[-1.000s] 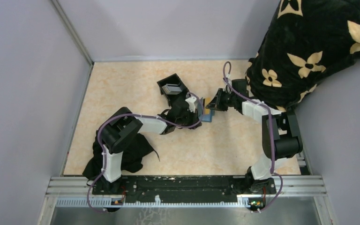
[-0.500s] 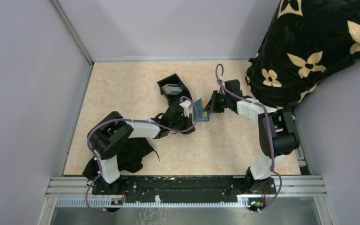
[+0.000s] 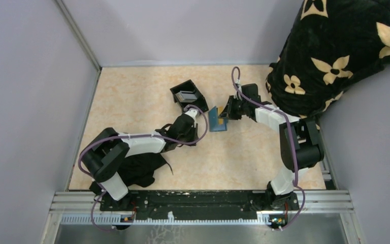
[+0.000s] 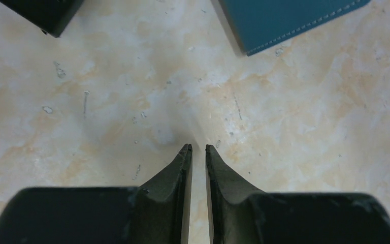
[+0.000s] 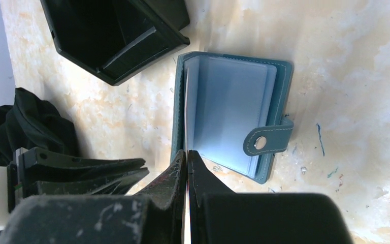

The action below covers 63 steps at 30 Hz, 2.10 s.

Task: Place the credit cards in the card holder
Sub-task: Open the card holder at the center of the board.

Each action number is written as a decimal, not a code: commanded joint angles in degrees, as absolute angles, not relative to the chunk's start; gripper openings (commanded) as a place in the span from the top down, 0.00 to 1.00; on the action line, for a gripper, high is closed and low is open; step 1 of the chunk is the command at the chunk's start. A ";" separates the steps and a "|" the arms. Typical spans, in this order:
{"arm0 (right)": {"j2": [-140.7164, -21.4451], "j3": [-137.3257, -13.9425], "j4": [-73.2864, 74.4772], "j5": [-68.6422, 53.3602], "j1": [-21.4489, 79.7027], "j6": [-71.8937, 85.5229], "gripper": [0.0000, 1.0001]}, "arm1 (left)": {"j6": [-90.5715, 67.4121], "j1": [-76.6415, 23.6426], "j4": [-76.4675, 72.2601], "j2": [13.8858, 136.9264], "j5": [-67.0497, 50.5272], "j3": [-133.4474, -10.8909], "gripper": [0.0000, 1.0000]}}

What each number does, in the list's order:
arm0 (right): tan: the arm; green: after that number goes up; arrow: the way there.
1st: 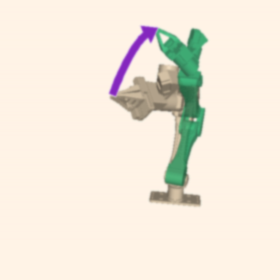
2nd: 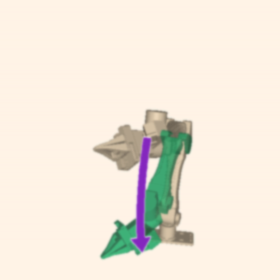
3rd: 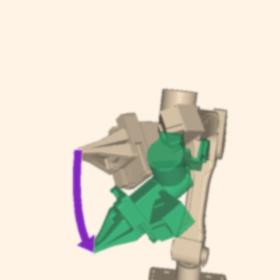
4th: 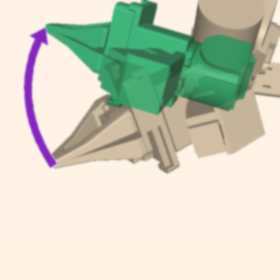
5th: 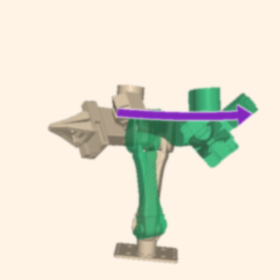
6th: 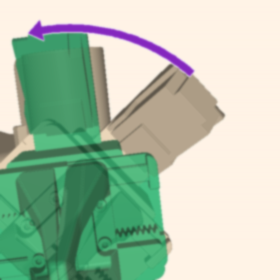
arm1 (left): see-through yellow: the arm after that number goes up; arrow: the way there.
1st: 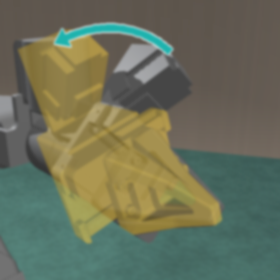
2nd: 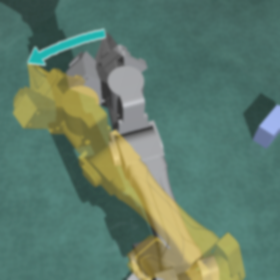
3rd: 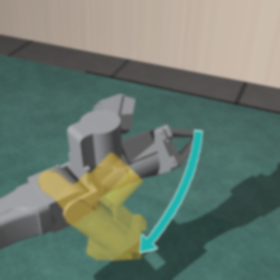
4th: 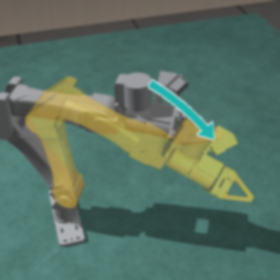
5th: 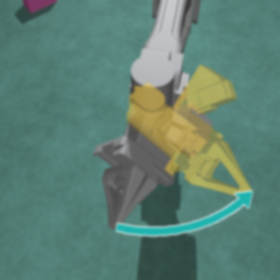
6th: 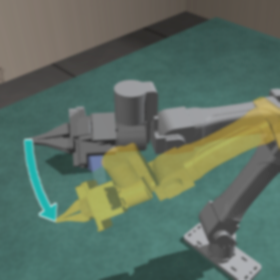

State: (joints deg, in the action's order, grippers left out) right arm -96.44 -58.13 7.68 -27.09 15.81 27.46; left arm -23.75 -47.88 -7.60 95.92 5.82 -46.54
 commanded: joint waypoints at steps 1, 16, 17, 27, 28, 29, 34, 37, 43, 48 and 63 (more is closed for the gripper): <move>-95.12 -63.16 7.66 -26.60 17.44 26.15 1.00 | -23.56 -48.16 -6.38 98.07 11.85 -49.67 0.78; -97.09 -66.04 9.95 -23.70 23.54 24.69 1.00 | -24.12 -48.00 -5.55 100.05 14.46 -50.81 0.78; -97.42 -66.25 10.04 -23.65 23.82 24.68 1.00 | -24.16 -47.99 -5.46 100.14 14.57 -50.83 0.78; -100.42 -69.23 11.29 -21.37 27.85 23.92 1.00 | -23.88 -47.47 -3.88 98.83 17.14 -50.57 0.78; -100.66 -69.46 11.52 -21.10 28.15 23.82 1.00 | -23.76 -47.36 -3.63 98.37 17.64 -50.35 0.78; -100.98 -69.70 11.73 -20.72 28.50 23.70 1.00 | -23.66 -47.24 -3.27 97.95 17.93 -50.21 0.78; -102.22 -70.32 12.22 -19.97 29.65 23.30 1.00 | -23.36 -47.02 -2.43 95.80 18.76 -48.76 0.78; -101.71 -70.75 12.43 -18.77 30.80 23.14 1.00 | -23.40 -46.73 -2.00 95.46 19.22 -47.84 0.78; -100.96 -73.40 14.76 -17.54 32.89 22.51 1.00 | -23.86 -45.76 -2.62 95.52 19.59 -46.82 0.78; -100.62 -74.73 16.14 -16.66 34.32 22.10 1.00 | -24.40 -44.63 -1.96 95.06 20.87 -46.58 0.75; -102.92 -74.71 15.21 -16.59 39.57 22.68 1.00 | -26.93 -40.60 -2.71 92.86 17.84 -42.60 0.74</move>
State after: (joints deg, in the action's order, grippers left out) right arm -102.41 -72.12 16.78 -17.02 37.67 22.68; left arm -25.89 -41.32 -3.46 93.73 19.16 -43.97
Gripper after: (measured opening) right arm 0.008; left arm 0.256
